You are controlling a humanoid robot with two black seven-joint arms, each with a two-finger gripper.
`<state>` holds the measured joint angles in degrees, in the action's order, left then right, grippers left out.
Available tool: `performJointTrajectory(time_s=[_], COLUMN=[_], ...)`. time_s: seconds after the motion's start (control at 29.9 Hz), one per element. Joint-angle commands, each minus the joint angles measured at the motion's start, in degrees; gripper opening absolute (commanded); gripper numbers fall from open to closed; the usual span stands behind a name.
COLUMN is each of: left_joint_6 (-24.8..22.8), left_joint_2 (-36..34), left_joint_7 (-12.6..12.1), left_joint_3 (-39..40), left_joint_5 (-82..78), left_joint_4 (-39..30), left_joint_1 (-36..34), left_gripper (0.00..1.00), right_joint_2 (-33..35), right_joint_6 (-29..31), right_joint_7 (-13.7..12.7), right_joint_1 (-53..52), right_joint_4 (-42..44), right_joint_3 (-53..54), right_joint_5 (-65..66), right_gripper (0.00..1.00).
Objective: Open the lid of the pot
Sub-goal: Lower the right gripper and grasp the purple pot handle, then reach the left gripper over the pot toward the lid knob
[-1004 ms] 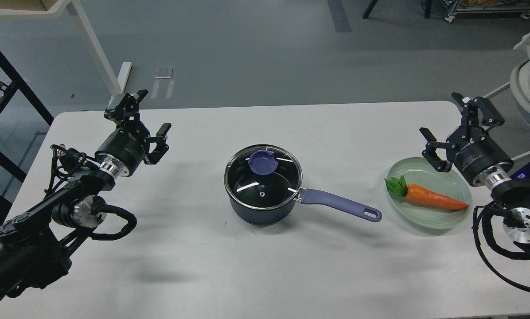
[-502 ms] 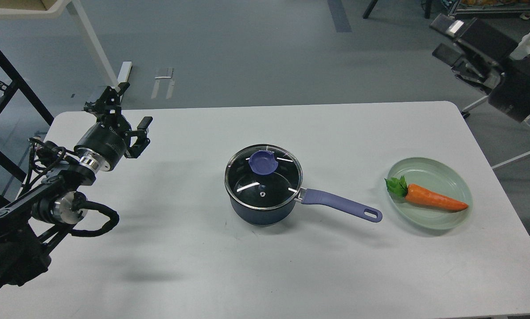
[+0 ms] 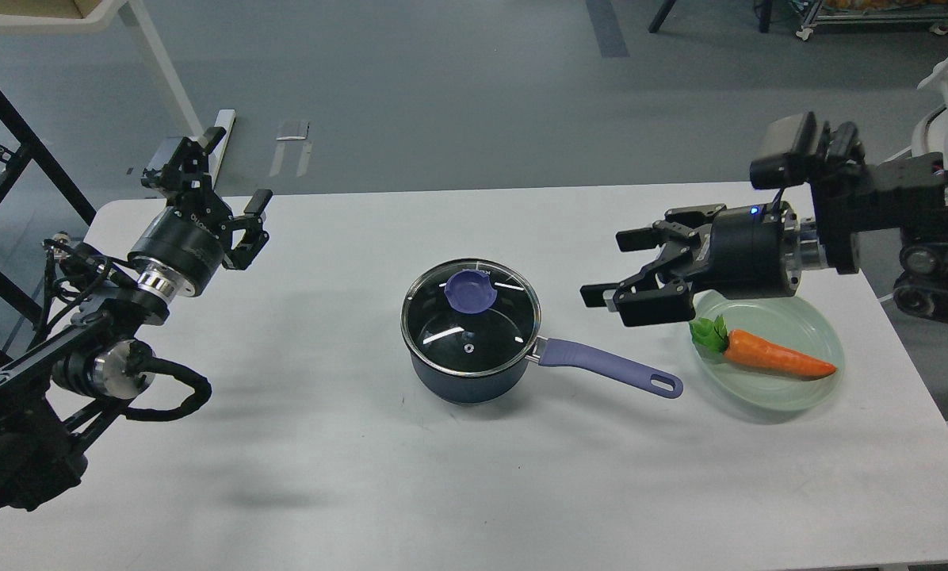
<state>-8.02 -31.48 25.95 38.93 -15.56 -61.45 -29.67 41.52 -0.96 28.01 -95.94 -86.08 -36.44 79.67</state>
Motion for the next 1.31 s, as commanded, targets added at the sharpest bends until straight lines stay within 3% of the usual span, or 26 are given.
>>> performJointTrajectory(time_s=[0.0,0.23,0.47,0.7,0.84,1.0,1.27], left_joint_6=[0.0,0.0,0.3,0.5,0.3,0.3,0.3], left_joint_2=[0.5,0.2,-0.2,-0.3,-0.3,-0.3,-0.4], left_joint_7=[0.1,0.1,0.1,0.1,0.1,0.1,0.0], left_joint_3=[0.0,0.0,0.0,0.0,0.0,0.0,0.0], left_joint_5=[0.0,0.0,0.0,0.1,0.1,0.1,0.1], left_joint_4=[0.0,-0.5,-2.0,-2.5,-2.5,-2.5,-3.2], left_joint_1=[0.1,0.0,0.2,0.2,0.2,0.2,0.1], left_gripper=[0.99,0.99,0.99,0.99,0.99,0.99,0.99], right_joint_2=[-5.0,-8.7,-10.3,-11.0,-11.0,-11.1,-11.0], right_joint_6=[-0.4,-1.8,-1.8,-1.8,-1.8,-1.8,-1.8], right_joint_7=[0.0,0.0,0.0,0.0,0.0,0.0,0.0], right_joint_1=[-0.1,0.5,3.4,4.6,4.7,5.1,5.9], right_joint_4=[3.8,4.6,7.3,9.0,9.0,9.0,9.1], right_joint_3=[-4.9,-10.4,-11.3,-11.3,-11.3,-11.4,-11.9], right_joint_5=[4.0,4.8,4.6,4.4,4.4,4.3,4.1], right_gripper=[0.97,0.9,0.71,0.58,0.45,0.4,0.4])
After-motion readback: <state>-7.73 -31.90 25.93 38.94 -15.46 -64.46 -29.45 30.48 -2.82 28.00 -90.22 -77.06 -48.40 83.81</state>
